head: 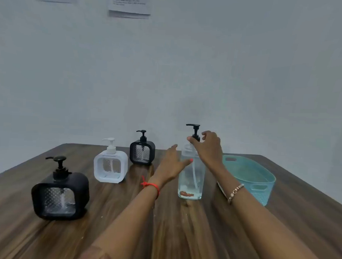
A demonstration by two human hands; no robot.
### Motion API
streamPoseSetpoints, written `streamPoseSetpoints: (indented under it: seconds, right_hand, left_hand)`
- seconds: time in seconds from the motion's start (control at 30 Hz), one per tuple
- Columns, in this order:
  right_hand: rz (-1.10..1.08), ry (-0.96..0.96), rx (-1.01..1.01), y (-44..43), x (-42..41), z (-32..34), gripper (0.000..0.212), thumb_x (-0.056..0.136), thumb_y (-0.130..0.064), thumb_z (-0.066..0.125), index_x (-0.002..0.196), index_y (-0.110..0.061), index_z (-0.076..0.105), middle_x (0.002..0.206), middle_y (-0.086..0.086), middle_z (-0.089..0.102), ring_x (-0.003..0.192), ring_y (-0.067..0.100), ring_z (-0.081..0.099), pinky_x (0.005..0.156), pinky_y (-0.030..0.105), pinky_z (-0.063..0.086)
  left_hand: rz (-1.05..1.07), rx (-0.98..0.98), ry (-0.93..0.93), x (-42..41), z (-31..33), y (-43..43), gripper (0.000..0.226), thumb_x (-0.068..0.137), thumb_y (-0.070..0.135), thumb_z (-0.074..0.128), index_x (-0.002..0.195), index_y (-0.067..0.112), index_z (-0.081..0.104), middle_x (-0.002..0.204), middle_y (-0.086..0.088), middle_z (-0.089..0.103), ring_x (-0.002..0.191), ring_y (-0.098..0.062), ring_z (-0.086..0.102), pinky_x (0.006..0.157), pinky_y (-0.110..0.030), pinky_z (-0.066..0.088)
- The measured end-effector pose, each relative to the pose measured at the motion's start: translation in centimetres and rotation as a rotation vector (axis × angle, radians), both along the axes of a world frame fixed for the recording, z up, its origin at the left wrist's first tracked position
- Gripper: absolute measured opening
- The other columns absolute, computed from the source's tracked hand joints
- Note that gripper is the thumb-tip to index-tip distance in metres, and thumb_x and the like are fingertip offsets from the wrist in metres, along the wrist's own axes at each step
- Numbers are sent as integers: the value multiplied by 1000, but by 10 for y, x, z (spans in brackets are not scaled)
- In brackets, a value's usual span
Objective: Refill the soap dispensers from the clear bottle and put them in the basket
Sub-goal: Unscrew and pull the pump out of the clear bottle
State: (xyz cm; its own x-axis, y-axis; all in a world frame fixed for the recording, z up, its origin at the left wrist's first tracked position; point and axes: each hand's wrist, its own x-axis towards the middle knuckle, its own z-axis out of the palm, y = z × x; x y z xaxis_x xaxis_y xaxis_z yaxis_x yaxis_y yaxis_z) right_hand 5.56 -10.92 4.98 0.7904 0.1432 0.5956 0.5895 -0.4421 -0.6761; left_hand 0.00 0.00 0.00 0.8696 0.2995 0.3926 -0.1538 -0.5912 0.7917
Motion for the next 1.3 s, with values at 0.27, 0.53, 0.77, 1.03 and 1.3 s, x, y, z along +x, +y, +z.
streamPoseSetpoints:
  seconds: [0.27,0.53,0.77,1.03,1.3]
  right_hand:
    - [-1,45,-25,16,27,0,36,77,-34,71,86,1,67,90,16,68,93,34,60,86,46,47]
    - [389,115,131,-1,45,-1,10,72,-16,76,77,-9,72,67,0,69,60,9,64,57,14,47]
    - [814,425,248,-17,61,2,32,85,0,56,116,-4,58,114,14,64,106,20,63,98,32,48]
    - [277,115,134,-4,44,1,47,64,-19,83,103,-9,60,89,1,62,77,10,56,70,19,45]
    - [379,208,239,-9,34,5,27,77,-13,71,100,-2,64,87,2,66,73,4,64,63,10,46]
  left_hand:
    - [-154,-141,-125,32,11,-8,43,79,20,72,115,25,50,114,6,59,104,-1,57,85,-14,45]
    - [-157,-128,-71,44,7,-2,61,79,28,71,129,8,41,127,-9,53,114,-22,54,100,-38,45]
    - [-144,-165,-76,41,6,-2,66,77,29,74,129,9,39,126,-6,53,113,-18,53,95,-29,45]
    - [-67,-197,-104,40,0,-4,69,73,36,76,126,10,39,118,-1,54,106,-17,55,87,-28,47]
    - [-22,-159,-138,39,2,-5,56,70,35,79,111,12,48,106,-1,59,93,-15,58,79,-28,50]
